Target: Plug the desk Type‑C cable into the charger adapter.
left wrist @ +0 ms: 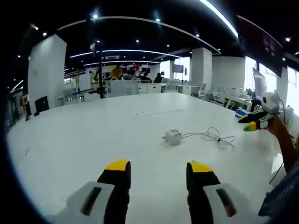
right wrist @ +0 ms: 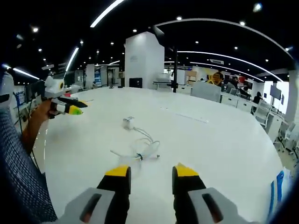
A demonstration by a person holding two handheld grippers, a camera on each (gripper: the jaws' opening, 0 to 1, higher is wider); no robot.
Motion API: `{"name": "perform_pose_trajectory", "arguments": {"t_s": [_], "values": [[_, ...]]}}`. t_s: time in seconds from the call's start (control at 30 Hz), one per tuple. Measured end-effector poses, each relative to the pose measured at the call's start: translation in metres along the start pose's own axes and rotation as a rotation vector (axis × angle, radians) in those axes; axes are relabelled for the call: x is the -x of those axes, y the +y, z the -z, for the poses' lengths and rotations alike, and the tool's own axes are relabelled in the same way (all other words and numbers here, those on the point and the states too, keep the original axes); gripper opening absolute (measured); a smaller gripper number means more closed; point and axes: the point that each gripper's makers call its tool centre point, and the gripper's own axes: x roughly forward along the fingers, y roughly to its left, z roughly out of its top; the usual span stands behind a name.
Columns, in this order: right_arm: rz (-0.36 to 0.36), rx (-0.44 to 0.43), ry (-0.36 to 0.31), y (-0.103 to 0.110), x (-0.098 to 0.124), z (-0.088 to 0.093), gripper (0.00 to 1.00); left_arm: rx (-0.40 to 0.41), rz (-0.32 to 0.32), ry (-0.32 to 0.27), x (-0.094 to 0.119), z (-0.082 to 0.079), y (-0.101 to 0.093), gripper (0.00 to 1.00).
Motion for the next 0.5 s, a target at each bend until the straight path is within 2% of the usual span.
{"name": "perform_pose_trajectory", "arguments": {"t_s": [0.13,0.23,0.3,0.37,0.5], "values": [[0.016,-0.031,-0.015,0.012,0.008,0.004,0.37,0.035,-0.011,-0.017,0.015,0.005,-0.003,0.47],[0.077,-0.043,-0.015,0.016,0.015,0.007,0.37,0.050,-0.027,-0.020,0.021,0.010,-0.008,0.47],[0.072,-0.074,-0.047,0.025,0.017,0.006,0.36,0.027,-0.023,-0.010,0.022,0.015,-0.016,0.47],[0.089,-0.110,-0.110,0.031,0.018,0.001,0.33,0.020,-0.010,-0.002,0.022,0.020,-0.025,0.47],[0.085,-0.117,-0.075,0.040,0.015,0.012,0.35,0.045,0.026,-0.008,0.018,0.026,-0.038,0.47]]}}
